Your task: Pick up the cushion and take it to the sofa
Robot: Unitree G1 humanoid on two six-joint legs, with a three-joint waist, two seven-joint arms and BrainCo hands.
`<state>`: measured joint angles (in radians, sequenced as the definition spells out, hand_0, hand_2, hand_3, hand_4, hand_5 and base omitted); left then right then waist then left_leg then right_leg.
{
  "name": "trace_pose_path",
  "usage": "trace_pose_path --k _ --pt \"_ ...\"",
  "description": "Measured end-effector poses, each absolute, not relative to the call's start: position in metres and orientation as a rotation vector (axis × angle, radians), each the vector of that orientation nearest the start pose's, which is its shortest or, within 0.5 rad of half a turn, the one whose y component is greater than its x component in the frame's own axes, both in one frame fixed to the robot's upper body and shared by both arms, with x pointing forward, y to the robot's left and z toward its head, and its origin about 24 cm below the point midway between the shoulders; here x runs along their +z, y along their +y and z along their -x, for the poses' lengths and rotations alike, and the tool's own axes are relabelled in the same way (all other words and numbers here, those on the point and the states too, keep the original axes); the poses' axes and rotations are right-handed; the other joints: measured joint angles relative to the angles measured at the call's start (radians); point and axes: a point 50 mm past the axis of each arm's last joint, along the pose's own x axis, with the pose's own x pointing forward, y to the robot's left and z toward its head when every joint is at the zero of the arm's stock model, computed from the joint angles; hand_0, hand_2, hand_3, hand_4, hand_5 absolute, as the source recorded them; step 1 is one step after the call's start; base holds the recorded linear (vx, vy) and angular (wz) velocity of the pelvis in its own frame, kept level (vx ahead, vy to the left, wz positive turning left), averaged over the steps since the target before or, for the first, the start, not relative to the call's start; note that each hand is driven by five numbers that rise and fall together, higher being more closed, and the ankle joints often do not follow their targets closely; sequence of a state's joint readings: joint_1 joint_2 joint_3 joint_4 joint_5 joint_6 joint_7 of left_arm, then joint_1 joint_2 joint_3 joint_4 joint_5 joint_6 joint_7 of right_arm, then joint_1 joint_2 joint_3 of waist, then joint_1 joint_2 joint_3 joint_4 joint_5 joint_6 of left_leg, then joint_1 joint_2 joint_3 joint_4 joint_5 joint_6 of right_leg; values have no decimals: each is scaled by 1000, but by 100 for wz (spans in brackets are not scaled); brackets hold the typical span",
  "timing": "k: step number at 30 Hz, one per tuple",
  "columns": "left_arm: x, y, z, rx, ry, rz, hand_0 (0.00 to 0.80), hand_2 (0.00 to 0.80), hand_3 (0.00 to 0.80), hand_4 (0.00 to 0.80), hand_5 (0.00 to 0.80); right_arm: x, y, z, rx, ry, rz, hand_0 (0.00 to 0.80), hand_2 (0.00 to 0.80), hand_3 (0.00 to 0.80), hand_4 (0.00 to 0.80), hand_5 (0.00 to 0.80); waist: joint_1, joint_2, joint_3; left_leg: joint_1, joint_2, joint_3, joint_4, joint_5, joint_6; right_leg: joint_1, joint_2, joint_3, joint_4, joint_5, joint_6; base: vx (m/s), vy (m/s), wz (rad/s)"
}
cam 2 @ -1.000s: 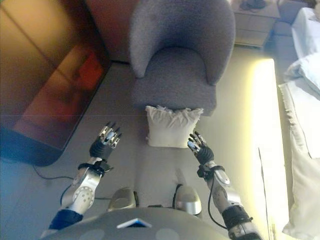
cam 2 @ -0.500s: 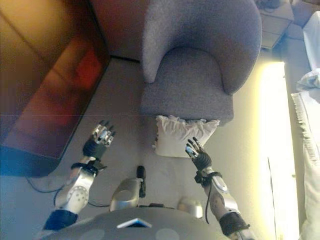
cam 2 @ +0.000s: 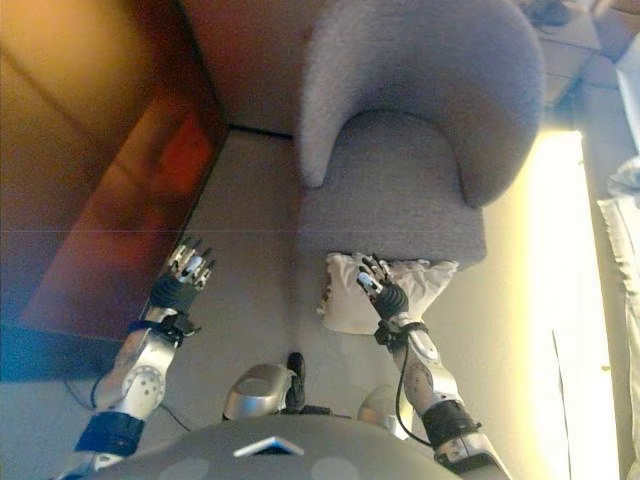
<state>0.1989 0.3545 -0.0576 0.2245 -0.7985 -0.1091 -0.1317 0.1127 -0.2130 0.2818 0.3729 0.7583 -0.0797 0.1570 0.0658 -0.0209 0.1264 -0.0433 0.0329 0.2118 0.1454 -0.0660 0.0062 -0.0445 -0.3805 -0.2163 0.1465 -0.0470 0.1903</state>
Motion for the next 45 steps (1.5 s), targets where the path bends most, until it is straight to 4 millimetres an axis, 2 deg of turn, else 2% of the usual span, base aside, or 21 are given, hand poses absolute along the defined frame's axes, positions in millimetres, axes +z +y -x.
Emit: trace_pose_path --k 2,4,5,7,8,11,14,16,18,19,21,22,23,24,25,27,31,34,38,41,45 --pt "-29 233 -189 74 267 435 0 0 0 0 0 -62 -145 -195 159 447 -535 0 0 0 0 0 -20 -35 -10 -2 5 -33 7 1 -40 -17 -17 51 -101 81 6 379 -270 25" --pt "-28 238 -186 71 274 415 0 0 0 0 0 -63 -144 -195 163 455 -539 0 0 0 0 0 -26 -65 -13 -4 17 -61 12 0 -89 -14 -18 94 -144 101 9 392 -252 42" --pt "-32 238 -182 73 288 420 0 0 0 0 0 -65 -147 -194 155 467 -534 0 0 0 0 0 -29 -61 -12 -1 50 -87 8 4 -116 -8 16 98 -133 160 54 363 -257 41" --pt "-37 231 -173 68 306 453 0 0 0 0 0 -68 -159 -193 135 490 -502 0 0 0 0 0 -32 -13 -15 16 114 -109 13 4 -125 -3 85 92 -122 129 20 337 -262 15" --pt "-40 228 -169 74 313 469 0 0 0 0 0 -66 -167 -195 134 491 -475 0 0 0 0 0 -34 16 -14 32 140 -105 5 -10 -144 -4 115 84 -105 116 4 301 -250 -5" --pt "-43 223 -166 87 316 498 0 0 0 0 0 -64 -178 -199 138 505 -433 0 0 0 0 0 -56 36 -13 52 175 -108 -30 3 -135 8 150 82 -63 82 -10 321 -251 9" --pt "-39 221 -175 90 294 501 0 0 0 0 0 -63 -175 -202 140 516 -429 0 0 0 0 0 -84 15 -3 55 175 -120 -23 7 -141 7 155 93 -21 48 -11 184 -147 18" --pt "-34 219 -185 93 271 502 0 0 0 0 0 -66 -167 -199 151 548 -435 0 0 0 0 0 -82 -4 0 25 174 -119 42 19 -163 5 163 101 6 15 -10 147 -153 40" --pt "-29 217 -194 97 253 502 0 0 0 0 0 -67 -157 -200 158 551 -456 0 0 0 0 0 -76 -21 0 -38 171 -136 150 33 -144 20 158 97 12 -10 -21 143 85 51" --pt "-30 217 -194 101 257 501 0 0 0 0 0 -66 -155 -201 165 548 -456 0 0 0 0 0 -73 -23 0 -40 164 -135 156 49 -120 38 148 94 5 -13 -22 138 231 38" --pt "-32 216 -193 98 265 503 0 0 0 0 0 -64 -157 -202 155 526 -454 0 0 0 0 0 -74 -7 -8 -49 161 -131 113 49 -102 42 135 77 4 -20 -19 74 235 52" --pt "-32 212 -194 78 266 508 0 0 0 0 0 -63 -166 -202 135 508 -436 0 0 0 0 0 -80 33 -14 -50 153 -123 56 34 -97 35 136 55 7 -22 -12 33 193 57" --pt "-31 210 -196 62 264 511 0 0 0 0 0 -63 -172 -200 115 505 -427 0 0 0 0 0 -78 45 -13 -50 151 -115 31 34 -131 27 130 51 14 -23 -6 51 168 54" --pt "-30 208 -196 44 262 513 0 0 0 0 0 -64 -176 -197 93 499 -422 0 0 0 0 0 -73 48 -13 -51 137 -110 22 47 -128 19 112 52 13 -21 5 61 128 38" --pt "-29 208 -196 32 262 512 0 0 0 0 0 -66 -176 -194 81 497 -424 0 0 0 0 0 -75 54 -8 -53 122 -112 25 55 -141 22 103 55 11 -15 8 74 100 27" --pt "-31 211 -193 26 276 498 0 0 0 0 0 -68 -170 -192 81 497 -449 0 0 0 0 0 -49 36 0 -32 95 -94 -3 62 -130 28 78 67 -18 4 17 79 92 -11" --pt "-29 219 -191 4 289 419 0 0 0 0 0 -67 -156 -192 89 480 -494 0 0 0 0 0 -53 15 1 6 76 -68 -50 71 -125 47 65 70 -63 37 17 107 48 -21" --pt "-28 223 -192 13 286 392 0 0 0 0 0 -68 -158 -191 89 484 -487 0 0 0 0 0 -56 14 0 37 90 -33 -78 79 -137 44 72 70 -83 56 28 27 -126 -36" --pt "-28 225 -192 36 280 381 0 0 0 0 0 -64 -161 -197 116 466 -454 0 0 0 0 0 -51 14 -1 70 134 9 -136 104 -165 50 114 40 -164 127 10 8 -105 -45" --pt "-29 219 -192 20 280 378 0 0 0 0 0 -62 -163 -199 109 459 -428 0 0 0 0 0 -66 17 -3 96 153 4 -167 114 -175 78 148 36 -207 143 -3 48 -54 -14" --pt "-31 212 -190 -13 284 397 0 0 0 0 0 -61 -168 -199 98 444 -374 0 0 0 0 0 -76 27 -15 115 160 5 -192 120 -185 93 160 32 -226 144 -5 9 -6 0"
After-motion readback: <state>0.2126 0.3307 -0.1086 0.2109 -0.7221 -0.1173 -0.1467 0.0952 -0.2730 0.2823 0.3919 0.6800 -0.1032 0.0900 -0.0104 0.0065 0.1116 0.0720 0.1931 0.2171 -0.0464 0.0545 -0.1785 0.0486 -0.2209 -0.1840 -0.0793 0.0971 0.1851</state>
